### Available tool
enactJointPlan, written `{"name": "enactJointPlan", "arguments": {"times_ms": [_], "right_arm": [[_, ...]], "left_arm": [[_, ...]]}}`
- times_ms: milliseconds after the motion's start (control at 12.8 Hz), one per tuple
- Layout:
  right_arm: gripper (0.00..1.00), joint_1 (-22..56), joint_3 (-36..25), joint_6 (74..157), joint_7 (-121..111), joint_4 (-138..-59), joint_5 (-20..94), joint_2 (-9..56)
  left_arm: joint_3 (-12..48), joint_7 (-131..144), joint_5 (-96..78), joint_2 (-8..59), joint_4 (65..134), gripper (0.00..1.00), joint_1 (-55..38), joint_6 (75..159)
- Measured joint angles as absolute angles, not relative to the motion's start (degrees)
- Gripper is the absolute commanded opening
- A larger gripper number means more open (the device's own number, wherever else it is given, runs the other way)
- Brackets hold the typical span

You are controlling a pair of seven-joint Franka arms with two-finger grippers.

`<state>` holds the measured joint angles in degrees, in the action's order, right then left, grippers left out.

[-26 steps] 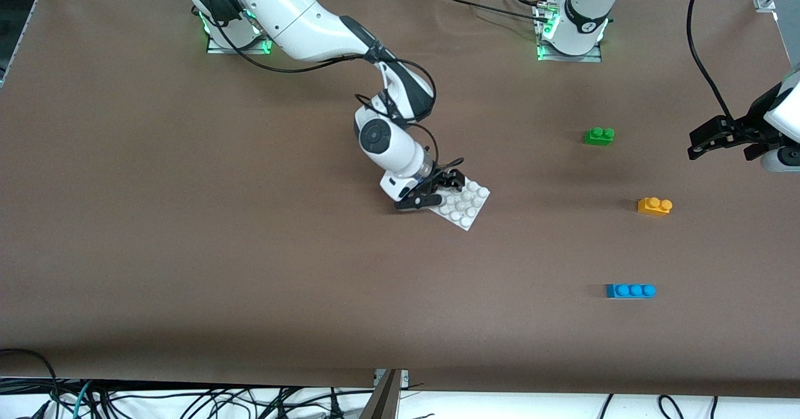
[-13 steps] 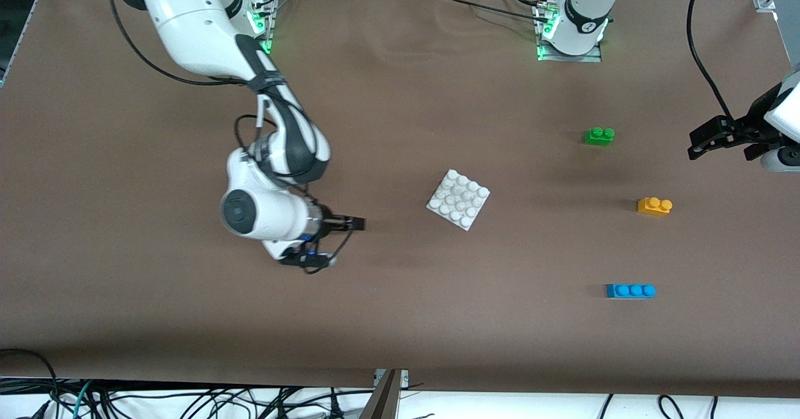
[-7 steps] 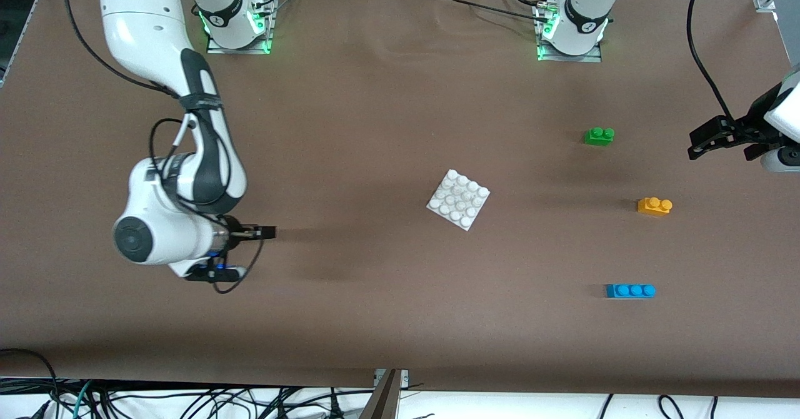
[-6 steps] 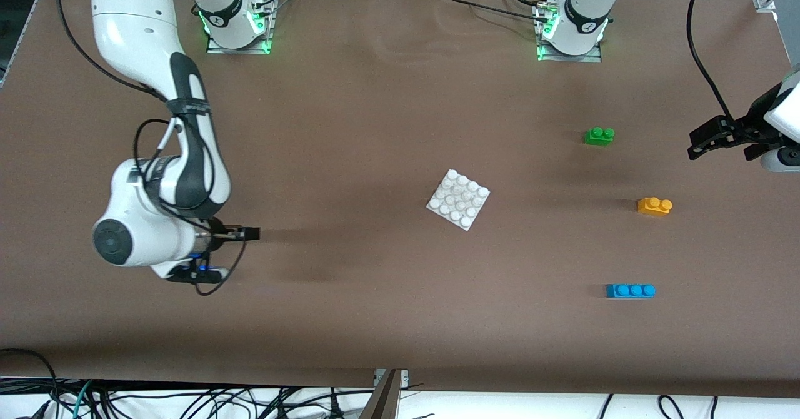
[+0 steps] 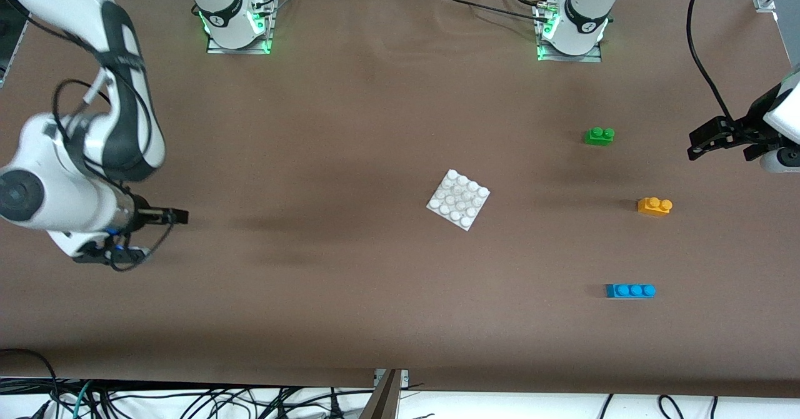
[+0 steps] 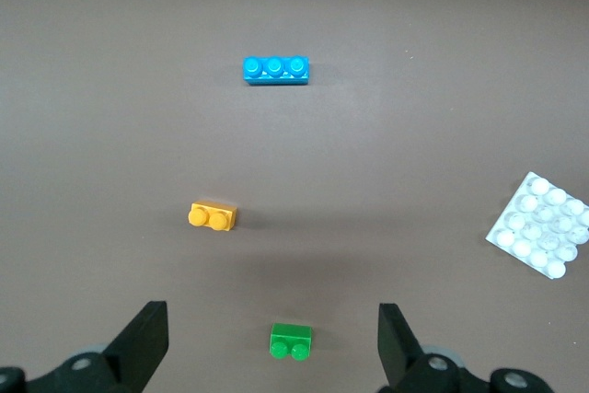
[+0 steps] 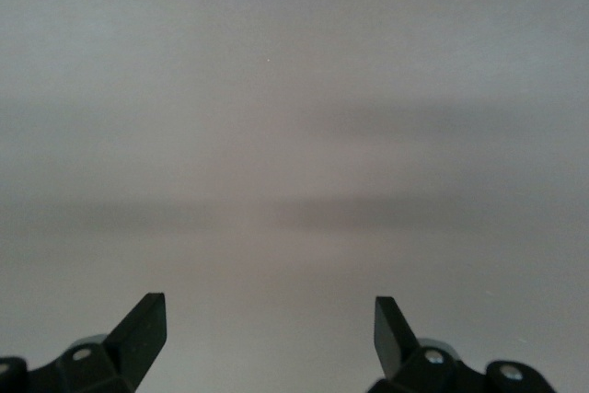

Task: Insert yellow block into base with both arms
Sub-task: 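Withdraw the right gripper from the base plate back to its side, then move the left gripper down over the yellow brick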

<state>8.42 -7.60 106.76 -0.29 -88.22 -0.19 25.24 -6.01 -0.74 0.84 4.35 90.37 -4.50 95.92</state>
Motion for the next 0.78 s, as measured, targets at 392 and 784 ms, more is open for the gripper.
{"name": "enactJointPlan", "arguments": {"times_ms": [392,784], "right_arm": [[1.00,4.95,-0.79,96.77,7.38,-97.26,-2.15,5.08],[1.00,1.73,0.60,89.99,9.12,-95.17,0.46,-1.39]], "left_arm": [[-5.25,-0.77,2.12,4.34,90.26,1.00,-4.64,96.64],[-5.23,-0.79,2.12,5.39,96.02,1.00,-4.43,99.38]]}}
